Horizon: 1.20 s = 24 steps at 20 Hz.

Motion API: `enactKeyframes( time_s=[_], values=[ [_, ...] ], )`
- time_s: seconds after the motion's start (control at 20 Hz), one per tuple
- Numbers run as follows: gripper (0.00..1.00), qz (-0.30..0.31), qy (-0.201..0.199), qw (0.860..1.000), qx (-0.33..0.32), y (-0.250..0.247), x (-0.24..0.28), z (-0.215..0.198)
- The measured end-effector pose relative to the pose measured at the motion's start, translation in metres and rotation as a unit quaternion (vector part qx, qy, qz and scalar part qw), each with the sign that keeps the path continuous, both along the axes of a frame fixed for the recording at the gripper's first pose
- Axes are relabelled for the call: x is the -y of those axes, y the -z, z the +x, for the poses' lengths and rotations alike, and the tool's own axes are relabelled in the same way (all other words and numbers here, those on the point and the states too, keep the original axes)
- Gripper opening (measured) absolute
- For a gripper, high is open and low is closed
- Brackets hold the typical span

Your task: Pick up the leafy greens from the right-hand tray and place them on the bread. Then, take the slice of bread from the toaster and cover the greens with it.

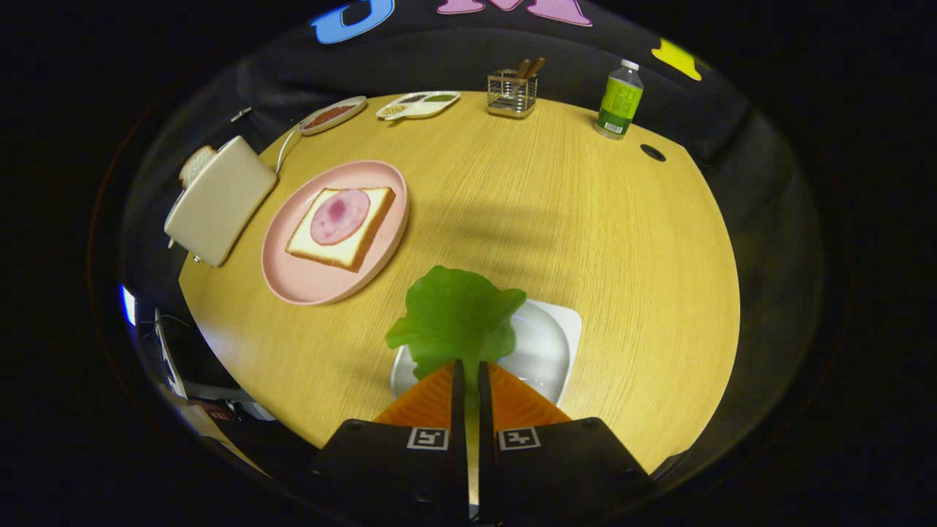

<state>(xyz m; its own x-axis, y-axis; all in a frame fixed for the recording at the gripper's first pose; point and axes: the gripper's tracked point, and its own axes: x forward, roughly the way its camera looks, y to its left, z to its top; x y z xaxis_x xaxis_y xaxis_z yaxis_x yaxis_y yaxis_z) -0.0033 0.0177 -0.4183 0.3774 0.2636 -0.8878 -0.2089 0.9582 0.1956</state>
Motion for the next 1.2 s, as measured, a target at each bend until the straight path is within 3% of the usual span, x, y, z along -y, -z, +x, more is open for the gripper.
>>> enactKeyframes(
  time_s=[0.45,0.8,1.15,1.2],
  values=[
    [0.10,0.042,-0.038,0.996,0.070,-0.097,-0.083,0.041],
    [0.10,0.047,-0.073,0.994,0.064,-0.094,-0.155,0.079],
    [0.14,0.040,-0.068,0.996,0.039,-0.066,-0.169,0.105],
    [0.43,0.033,-0.065,0.996,0.041,-0.066,-0.167,0.108]
  ],
)
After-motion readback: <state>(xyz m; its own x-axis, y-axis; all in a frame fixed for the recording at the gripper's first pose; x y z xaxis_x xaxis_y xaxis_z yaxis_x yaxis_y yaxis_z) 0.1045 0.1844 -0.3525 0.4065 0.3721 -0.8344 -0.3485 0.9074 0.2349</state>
